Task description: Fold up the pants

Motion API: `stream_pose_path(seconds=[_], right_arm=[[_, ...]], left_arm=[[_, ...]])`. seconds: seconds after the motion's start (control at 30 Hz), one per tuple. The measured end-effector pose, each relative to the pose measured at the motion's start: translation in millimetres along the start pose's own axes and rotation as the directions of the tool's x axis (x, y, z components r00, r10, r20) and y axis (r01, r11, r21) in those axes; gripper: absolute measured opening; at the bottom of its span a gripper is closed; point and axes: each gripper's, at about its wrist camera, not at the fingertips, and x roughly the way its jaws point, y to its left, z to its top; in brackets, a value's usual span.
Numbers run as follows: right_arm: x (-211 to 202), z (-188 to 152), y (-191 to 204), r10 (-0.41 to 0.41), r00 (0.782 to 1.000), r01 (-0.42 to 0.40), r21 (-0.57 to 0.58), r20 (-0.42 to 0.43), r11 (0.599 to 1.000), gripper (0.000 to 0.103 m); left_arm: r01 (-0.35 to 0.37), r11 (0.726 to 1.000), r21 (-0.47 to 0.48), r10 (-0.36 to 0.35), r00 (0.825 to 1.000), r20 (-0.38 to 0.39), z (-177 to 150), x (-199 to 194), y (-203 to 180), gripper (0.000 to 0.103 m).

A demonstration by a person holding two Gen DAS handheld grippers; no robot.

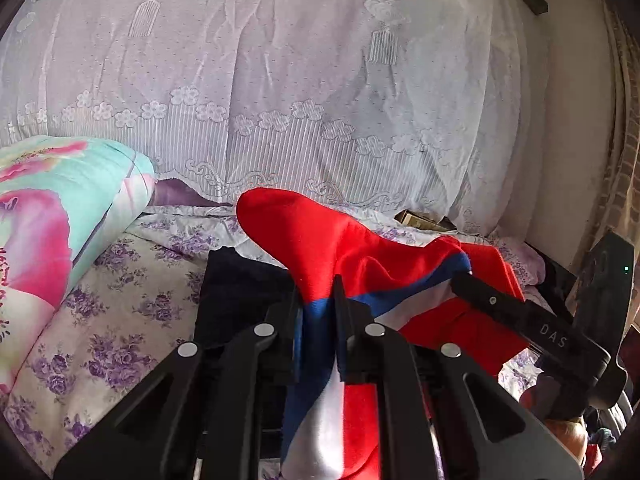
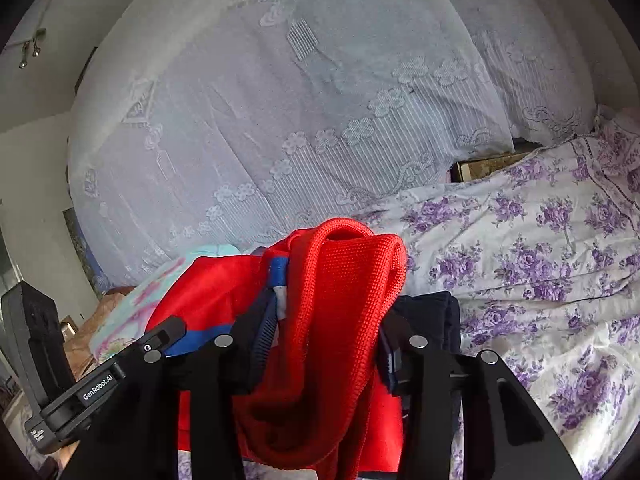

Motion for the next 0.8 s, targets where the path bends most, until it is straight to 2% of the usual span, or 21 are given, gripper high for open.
stream_pose_path(seconds=[0.13,0.27,0.37,0.43,0.5,0.57,0.67,0.7,0.8], right_arm=[[17,-10,-6,-0.043,0.999,0.042,-0.023,-0.030,0.999,0.040],[27,-17,-11,-0.071,0.995,0.069,-0.036,-0.062,0.997,0.041],[36,-26,-15,-0.121,0.990,0.116,-0.067,-0.078,0.991,0.046],[39,-29,-17,-0.135,0.987,0.128,-0.075,-0.086,0.989,0.048],[42,-31,-21,-0.148,0.984,0.142,-0.072,-0.095,0.987,0.058],[41,-33,-26,-0.174,0.981,0.168,-0.066,-0.090,0.984,0.076],[24,-28,-29,-0.205,0.978,0.204,-0.030,-0.036,0.979,0.079],[13,-25,-27,-0.220,0.975,0.220,-0.018,0.015,0.975,0.079],[-20,-16,-12,-0.214,0.960,0.222,-0.029,0.178,0.975,0.080]], left_arm=[[-0.040,0.999,-0.026,0.041,0.999,0.005,-5,9,19,0.009],[-0.023,0.997,-0.076,0.021,1.000,-0.024,-8,16,34,0.008],[-0.043,0.997,-0.058,0.040,0.998,-0.055,-13,22,31,0.008],[-0.022,0.999,-0.045,0.019,0.998,-0.060,-15,22,24,0.008],[0.015,1.000,-0.024,-0.017,0.997,-0.075,-18,22,15,0.008],[0.016,1.000,0.005,-0.016,0.994,-0.106,-24,28,5,0.008],[-0.040,0.998,0.053,0.049,0.980,-0.193,-40,49,2,0.010],[-0.064,0.996,0.059,0.075,0.972,-0.223,-46,58,5,0.010],[-0.096,0.993,0.071,0.109,0.968,-0.225,-55,63,11,0.012]])
